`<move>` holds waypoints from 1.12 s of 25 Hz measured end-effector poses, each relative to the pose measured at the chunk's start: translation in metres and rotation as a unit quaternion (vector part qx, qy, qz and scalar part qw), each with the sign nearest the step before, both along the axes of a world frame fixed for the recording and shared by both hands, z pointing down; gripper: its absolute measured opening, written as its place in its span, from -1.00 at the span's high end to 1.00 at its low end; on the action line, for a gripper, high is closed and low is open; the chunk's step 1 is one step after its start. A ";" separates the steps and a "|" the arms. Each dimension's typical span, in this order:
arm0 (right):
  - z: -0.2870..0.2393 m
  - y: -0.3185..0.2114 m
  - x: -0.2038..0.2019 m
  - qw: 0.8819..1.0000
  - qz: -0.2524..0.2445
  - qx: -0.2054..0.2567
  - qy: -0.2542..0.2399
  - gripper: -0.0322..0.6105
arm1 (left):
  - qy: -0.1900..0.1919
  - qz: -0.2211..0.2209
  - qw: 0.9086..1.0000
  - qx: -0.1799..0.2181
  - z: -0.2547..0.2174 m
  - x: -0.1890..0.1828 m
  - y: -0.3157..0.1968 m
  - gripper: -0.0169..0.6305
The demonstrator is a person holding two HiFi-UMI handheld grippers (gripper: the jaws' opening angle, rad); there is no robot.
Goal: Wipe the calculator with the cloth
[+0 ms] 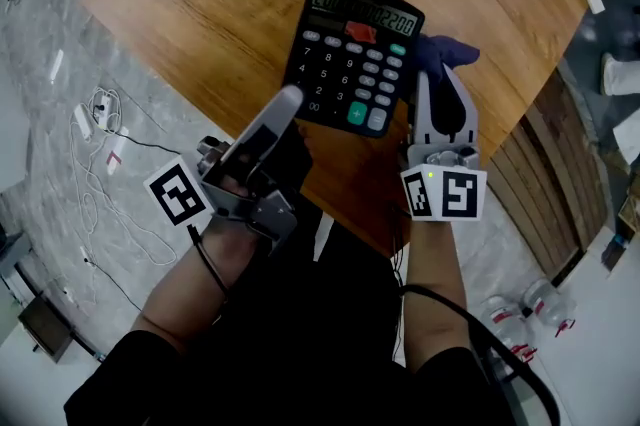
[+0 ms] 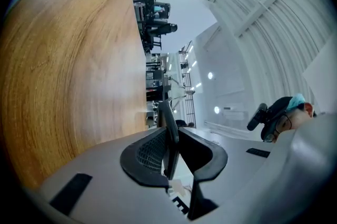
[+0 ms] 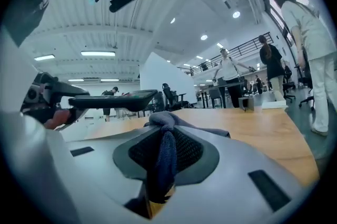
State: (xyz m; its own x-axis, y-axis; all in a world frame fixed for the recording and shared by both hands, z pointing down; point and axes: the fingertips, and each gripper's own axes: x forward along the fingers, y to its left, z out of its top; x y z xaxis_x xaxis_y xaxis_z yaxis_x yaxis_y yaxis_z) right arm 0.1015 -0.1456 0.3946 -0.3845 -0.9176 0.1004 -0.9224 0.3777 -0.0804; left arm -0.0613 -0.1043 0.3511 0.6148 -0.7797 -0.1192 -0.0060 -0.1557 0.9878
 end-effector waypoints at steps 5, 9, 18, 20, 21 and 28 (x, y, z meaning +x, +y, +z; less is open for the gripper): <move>0.019 0.034 0.022 0.996 0.040 -0.071 0.036 0.69 | -0.040 -0.023 0.999 0.001 0.007 0.002 0.001 0.73; 0.025 0.033 0.051 0.988 0.099 -0.112 0.050 0.69 | -0.081 -0.029 0.996 -0.013 0.034 0.002 0.000 0.73; 0.049 0.000 0.042 0.980 0.083 -0.169 0.071 0.69 | -0.132 -0.015 0.990 -0.055 0.090 0.012 -0.008 0.73; 0.058 0.001 0.038 0.976 0.078 -0.186 0.080 0.69 | -0.142 -0.013 0.988 -0.053 0.093 0.014 -0.006 0.73; 0.063 0.000 0.039 0.974 0.078 -0.196 0.084 0.69 | -0.155 -0.011 0.986 -0.052 0.094 0.015 -0.007 0.73; 0.073 -0.005 0.037 0.965 0.080 -0.218 0.118 0.69 | -0.289 0.015 0.956 -0.055 0.106 0.009 -0.009 0.71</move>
